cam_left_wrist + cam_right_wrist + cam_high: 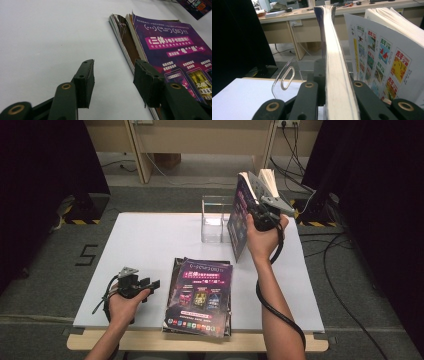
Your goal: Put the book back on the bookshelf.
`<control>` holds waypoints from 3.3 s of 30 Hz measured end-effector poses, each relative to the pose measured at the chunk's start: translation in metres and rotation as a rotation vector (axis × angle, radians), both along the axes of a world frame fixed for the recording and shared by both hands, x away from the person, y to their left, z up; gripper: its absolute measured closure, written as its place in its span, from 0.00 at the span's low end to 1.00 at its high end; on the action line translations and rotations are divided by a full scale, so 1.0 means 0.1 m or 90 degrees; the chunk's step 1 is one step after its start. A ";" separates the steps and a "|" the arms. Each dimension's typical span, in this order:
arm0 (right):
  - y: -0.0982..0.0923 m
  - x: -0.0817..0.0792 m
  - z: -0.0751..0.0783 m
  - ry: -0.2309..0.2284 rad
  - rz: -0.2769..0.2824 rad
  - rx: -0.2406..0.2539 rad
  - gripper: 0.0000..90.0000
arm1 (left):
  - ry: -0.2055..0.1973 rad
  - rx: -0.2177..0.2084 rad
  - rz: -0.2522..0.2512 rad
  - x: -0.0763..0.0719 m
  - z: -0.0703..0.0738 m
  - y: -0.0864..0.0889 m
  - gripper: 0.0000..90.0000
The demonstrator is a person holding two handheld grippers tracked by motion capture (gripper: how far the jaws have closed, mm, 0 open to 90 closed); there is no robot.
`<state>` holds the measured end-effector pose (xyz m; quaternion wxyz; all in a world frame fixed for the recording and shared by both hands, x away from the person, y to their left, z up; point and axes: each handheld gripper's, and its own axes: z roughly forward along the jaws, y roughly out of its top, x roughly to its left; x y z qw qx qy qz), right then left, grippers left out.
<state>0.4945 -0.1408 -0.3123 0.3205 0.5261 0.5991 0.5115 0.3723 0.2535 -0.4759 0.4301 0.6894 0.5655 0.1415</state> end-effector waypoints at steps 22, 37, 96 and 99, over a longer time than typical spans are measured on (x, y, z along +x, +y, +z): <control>0.03 0.12 0.04 -0.003 -0.003 0.000 0.92 | 0.001 -0.002 0.002 0.00 0.00 0.00 0.56; 0.06 0.20 0.09 -0.008 -0.011 -0.005 0.92 | 0.000 -0.003 0.004 0.01 0.00 0.01 0.56; 0.13 0.57 0.00 -0.008 -0.054 -0.013 0.92 | 0.005 -0.002 0.008 0.02 -0.02 0.05 0.56; 0.13 0.58 0.00 -0.009 -0.055 -0.011 0.92 | 0.005 -0.002 0.008 0.02 -0.03 0.05 0.56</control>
